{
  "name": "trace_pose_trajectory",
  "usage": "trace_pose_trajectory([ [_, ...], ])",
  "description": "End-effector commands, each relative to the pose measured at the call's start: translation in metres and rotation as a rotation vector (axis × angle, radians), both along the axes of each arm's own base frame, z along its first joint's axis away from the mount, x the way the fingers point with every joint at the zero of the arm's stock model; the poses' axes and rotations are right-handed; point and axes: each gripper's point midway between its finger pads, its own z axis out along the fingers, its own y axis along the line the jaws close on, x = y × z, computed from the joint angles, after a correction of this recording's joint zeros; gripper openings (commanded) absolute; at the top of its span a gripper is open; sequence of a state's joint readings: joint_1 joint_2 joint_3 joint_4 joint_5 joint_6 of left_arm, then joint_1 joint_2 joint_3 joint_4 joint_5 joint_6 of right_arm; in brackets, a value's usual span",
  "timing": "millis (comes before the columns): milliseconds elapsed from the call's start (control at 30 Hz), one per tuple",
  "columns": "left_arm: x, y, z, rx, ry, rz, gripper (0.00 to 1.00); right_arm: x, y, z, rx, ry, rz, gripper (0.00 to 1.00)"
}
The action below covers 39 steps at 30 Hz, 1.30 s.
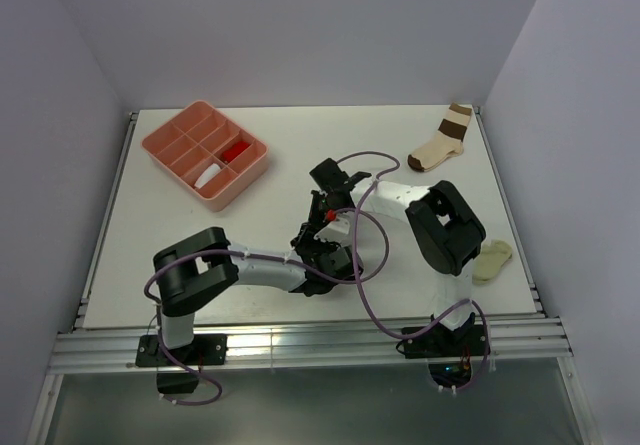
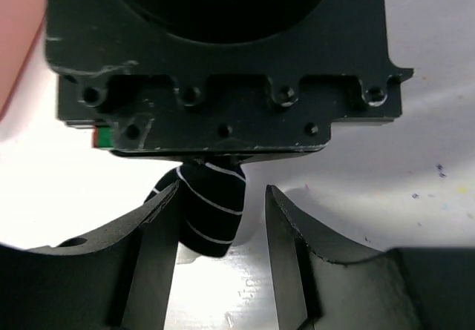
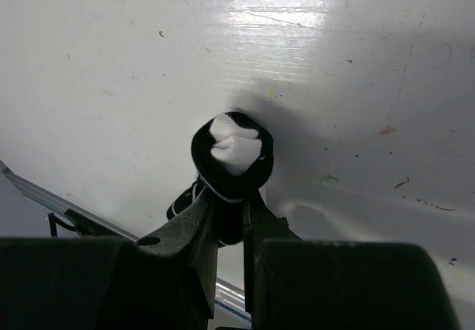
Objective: Roll the socks
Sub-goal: Pick up the sock at the center of the board.
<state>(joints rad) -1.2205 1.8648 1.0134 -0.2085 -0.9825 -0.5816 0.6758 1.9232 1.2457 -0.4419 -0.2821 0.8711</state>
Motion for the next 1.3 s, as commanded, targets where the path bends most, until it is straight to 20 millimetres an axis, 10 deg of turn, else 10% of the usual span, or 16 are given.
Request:
trace_pose_trajectory([
  [0,0.000,0.017,-0.015,0.124,0.014,0.037,0.53,-0.016,-0.010,-0.022,-0.082,0.075,0.022,0.00],
  [500,-0.012,0.055,-0.060,0.207,0.141,0.132,0.54,-0.021,-0.001,-0.020,-0.021,0.100,0.054,0.00],
  [900,-0.025,0.068,-0.076,0.090,0.298,0.145,0.01,-0.001,0.014,0.017,0.197,-0.006,0.046,0.01],
  [1267,-0.018,0.057,-0.035,-0.074,0.287,0.090,0.01,0.079,-0.019,0.102,0.272,-0.303,-0.102,0.67],
])
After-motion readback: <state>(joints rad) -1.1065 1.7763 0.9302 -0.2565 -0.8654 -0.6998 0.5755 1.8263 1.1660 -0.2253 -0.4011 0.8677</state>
